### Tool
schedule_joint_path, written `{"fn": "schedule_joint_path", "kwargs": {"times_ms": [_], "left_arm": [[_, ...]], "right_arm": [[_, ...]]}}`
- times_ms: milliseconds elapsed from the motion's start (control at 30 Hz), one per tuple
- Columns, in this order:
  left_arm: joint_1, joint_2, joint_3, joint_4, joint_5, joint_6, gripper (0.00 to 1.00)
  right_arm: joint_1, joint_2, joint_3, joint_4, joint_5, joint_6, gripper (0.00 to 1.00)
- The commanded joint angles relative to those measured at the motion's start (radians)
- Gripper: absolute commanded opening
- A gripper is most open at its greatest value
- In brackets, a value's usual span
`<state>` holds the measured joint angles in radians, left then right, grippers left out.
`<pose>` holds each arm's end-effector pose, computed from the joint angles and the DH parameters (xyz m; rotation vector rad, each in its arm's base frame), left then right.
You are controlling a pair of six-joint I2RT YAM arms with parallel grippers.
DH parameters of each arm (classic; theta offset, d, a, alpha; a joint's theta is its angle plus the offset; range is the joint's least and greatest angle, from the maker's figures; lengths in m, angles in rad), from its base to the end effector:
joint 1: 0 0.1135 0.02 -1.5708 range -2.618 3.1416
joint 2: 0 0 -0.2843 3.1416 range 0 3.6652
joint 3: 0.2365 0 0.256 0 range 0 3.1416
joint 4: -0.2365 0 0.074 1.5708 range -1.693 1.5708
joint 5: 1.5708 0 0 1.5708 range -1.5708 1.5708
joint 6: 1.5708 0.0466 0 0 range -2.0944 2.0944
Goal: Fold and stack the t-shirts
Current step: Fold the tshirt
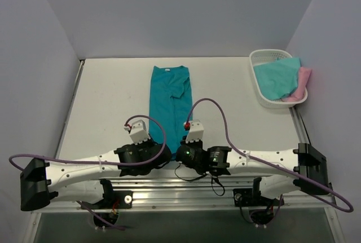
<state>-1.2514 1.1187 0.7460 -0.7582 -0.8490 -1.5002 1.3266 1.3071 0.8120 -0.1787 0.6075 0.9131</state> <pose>0.0941 -0.1733 0.2397 -0.4971 2.1711 -0.2920 0.0938 0.2663 0.2525 -0.1241 2.1731 0.6382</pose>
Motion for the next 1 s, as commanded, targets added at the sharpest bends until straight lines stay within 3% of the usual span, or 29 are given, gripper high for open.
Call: {"fn": "schedule_joint_path", "kwargs": {"times_ms": [0,233,467,667,967], "left_arm": [[0.072,0.016,0.075,0.020,-0.038,0.165,0.03],[0.256,0.016,0.098,0.213,0.022,0.403,0.03],[0.383,0.075,0.156,0.325,0.074,0.535,0.03],[0.463,0.177,0.199,0.473,0.155,0.618,0.03],[0.593,0.411,0.380,0.556,0.286,0.725,0.02]], "right_arm": [[-0.062,0.061,0.078,-0.061,0.081,-0.086,0.00],[-0.207,0.149,0.162,-0.007,0.057,-0.204,0.00],[-0.312,0.285,0.279,0.036,0.037,-0.286,0.00],[-0.366,0.394,0.374,0.064,-0.005,-0.319,0.00],[-0.451,0.537,0.550,0.044,-0.032,-0.362,0.00]]}}
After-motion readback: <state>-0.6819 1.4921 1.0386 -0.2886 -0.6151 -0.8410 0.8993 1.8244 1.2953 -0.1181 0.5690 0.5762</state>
